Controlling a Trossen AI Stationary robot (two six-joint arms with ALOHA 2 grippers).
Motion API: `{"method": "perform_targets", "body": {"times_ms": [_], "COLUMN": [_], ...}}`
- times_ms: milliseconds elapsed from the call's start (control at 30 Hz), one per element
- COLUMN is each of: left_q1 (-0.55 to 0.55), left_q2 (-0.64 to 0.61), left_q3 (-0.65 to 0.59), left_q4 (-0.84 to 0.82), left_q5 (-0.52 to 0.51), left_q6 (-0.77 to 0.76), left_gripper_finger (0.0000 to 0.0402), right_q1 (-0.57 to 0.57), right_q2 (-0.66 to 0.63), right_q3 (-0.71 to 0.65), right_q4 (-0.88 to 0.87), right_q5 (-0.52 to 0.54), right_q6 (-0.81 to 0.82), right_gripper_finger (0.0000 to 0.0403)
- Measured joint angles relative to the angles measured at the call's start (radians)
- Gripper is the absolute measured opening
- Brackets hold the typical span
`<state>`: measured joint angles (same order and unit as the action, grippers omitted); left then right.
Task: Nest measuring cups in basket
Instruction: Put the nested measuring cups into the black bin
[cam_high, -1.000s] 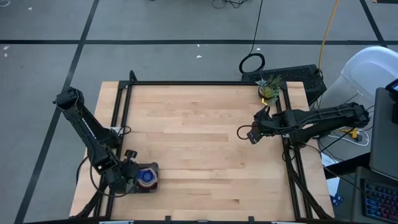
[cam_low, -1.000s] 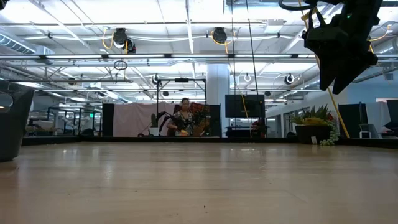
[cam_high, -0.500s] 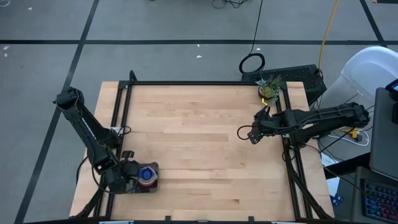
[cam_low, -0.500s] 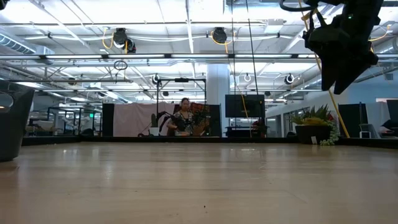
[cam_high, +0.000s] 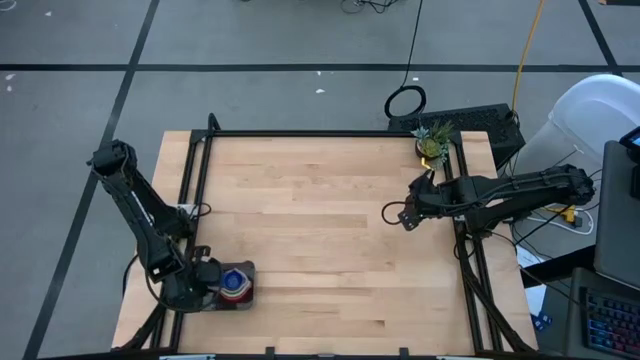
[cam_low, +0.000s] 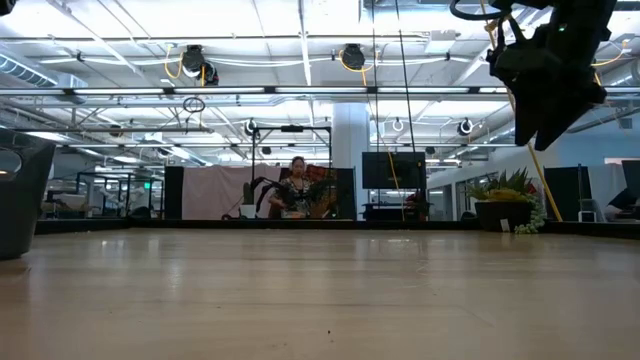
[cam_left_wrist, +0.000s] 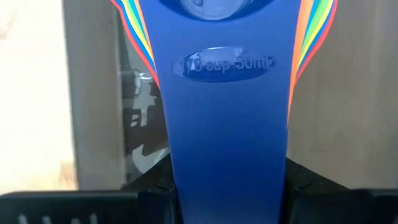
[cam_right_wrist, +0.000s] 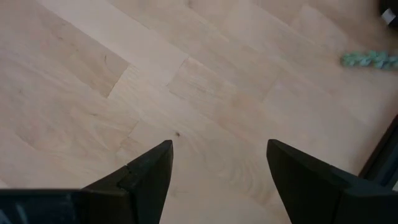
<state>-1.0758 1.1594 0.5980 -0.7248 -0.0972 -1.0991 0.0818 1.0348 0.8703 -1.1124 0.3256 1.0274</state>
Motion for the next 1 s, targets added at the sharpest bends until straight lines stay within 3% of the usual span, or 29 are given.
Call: {"method": "perform_targets", "body": {"times_ms": [333, 767, 833, 1000], "left_q1": [-0.021, -0.021, -0.021, -0.021], "left_q2": [0.076, 0.079, 0.080, 0.081], "left_q3": [0.001, 0.001, 0.001, 0.000], "left_q4": [0.034, 0.042, 0.042, 0.040], "left_q5": [0.001, 0.019, 0.026, 0.034], "left_q6": [-0.045, -0.054, -0.055, -0.058], "left_gripper_finger": [0.0136, 0.0136, 0.0155, 0.0263], "right_q1": [0.000, 0.000, 0.000, 0.000], "right_q2": [0.000, 0.000, 0.000, 0.000], "right_q3": [0.000, 0.000, 0.000, 0.000], "right_q4": [-0.002, -0.003, -0.003, -0.003], "right_q5": [0.019, 0.019, 0.019, 0.018], "right_q6": [0.000, -0.003, -0.004, -0.004], "right_gripper_finger": [0.0254, 0.0254, 0.0254, 0.0254]}}
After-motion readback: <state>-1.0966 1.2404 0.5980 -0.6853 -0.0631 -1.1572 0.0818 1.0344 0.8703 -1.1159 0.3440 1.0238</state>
